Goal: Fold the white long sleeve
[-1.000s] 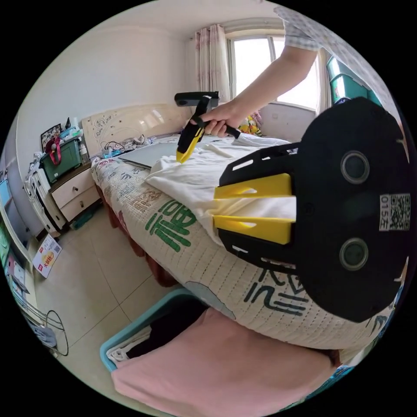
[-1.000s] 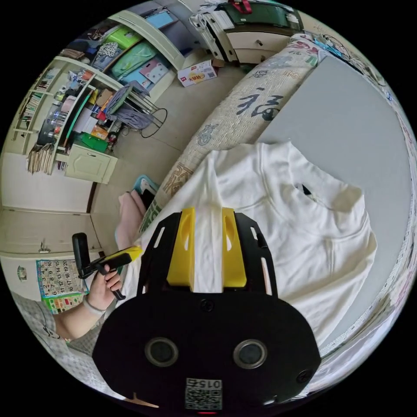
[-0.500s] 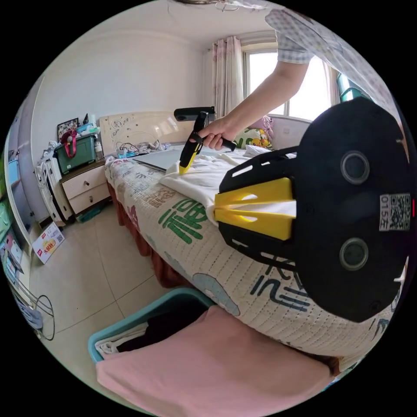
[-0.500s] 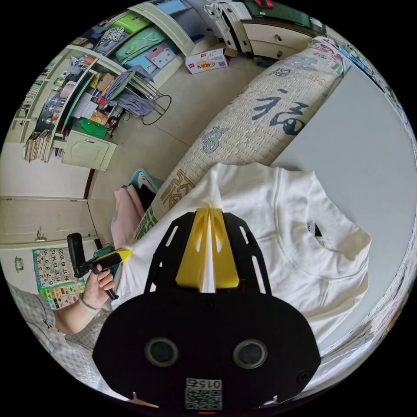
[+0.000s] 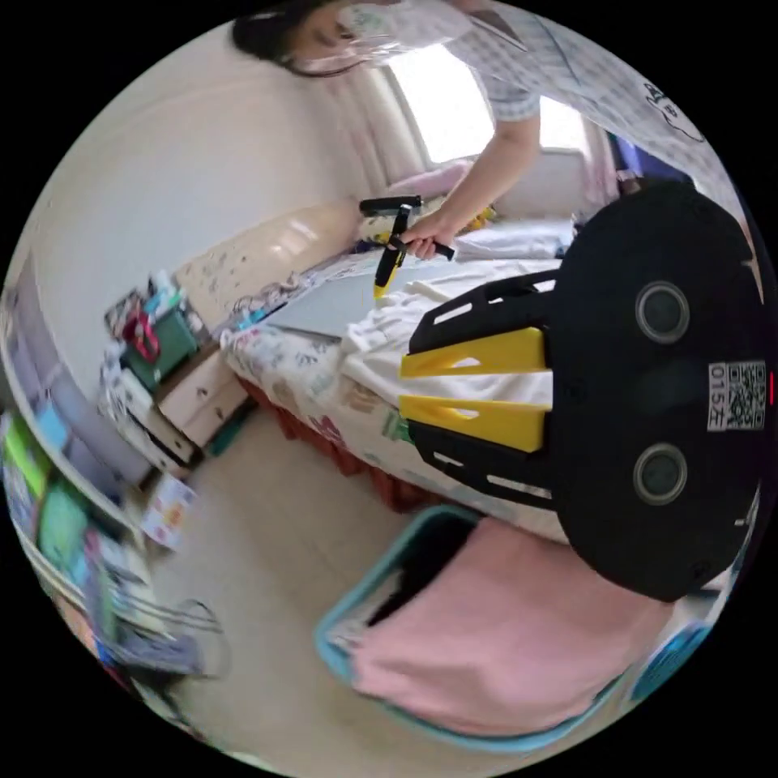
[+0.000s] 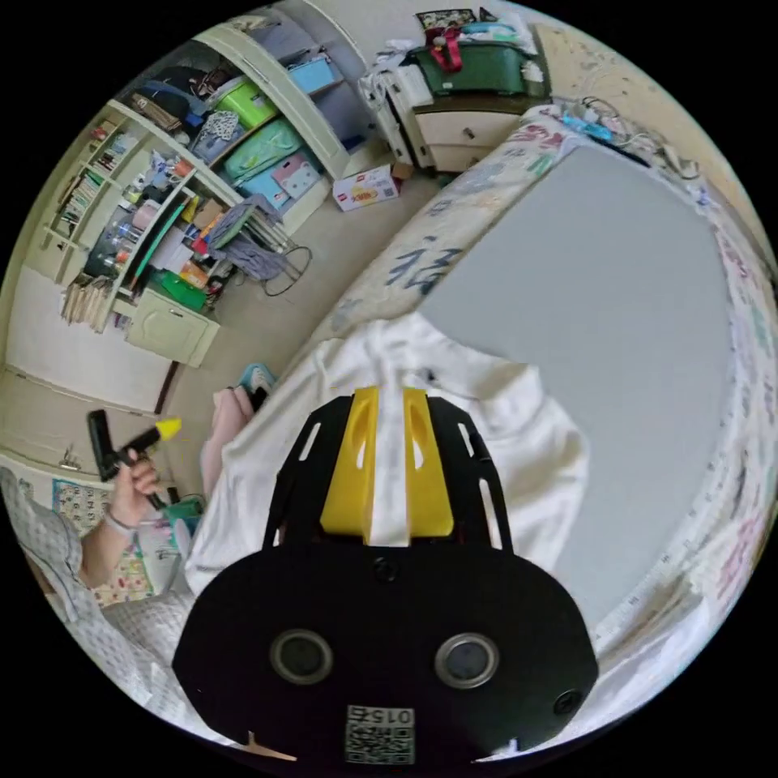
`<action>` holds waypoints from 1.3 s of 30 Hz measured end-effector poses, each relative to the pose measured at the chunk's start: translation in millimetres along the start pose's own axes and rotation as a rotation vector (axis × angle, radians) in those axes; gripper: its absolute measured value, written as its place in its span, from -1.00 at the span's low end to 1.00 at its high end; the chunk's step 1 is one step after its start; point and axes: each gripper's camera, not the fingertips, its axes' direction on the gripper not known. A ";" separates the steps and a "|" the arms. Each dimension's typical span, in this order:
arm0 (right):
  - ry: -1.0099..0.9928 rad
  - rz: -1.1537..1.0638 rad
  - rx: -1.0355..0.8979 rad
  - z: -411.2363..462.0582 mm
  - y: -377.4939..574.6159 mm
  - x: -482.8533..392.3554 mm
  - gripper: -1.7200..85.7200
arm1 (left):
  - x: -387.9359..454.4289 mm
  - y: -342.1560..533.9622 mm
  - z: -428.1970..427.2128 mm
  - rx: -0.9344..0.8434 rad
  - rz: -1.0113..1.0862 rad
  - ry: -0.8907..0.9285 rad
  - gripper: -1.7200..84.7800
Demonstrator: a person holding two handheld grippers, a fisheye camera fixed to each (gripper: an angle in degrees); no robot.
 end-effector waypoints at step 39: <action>0.142 0.357 0.265 -43.1 110.4 178.0 -0.97 | 221.1 -202.6 133.0 -0.285 0.668 0.072 -0.97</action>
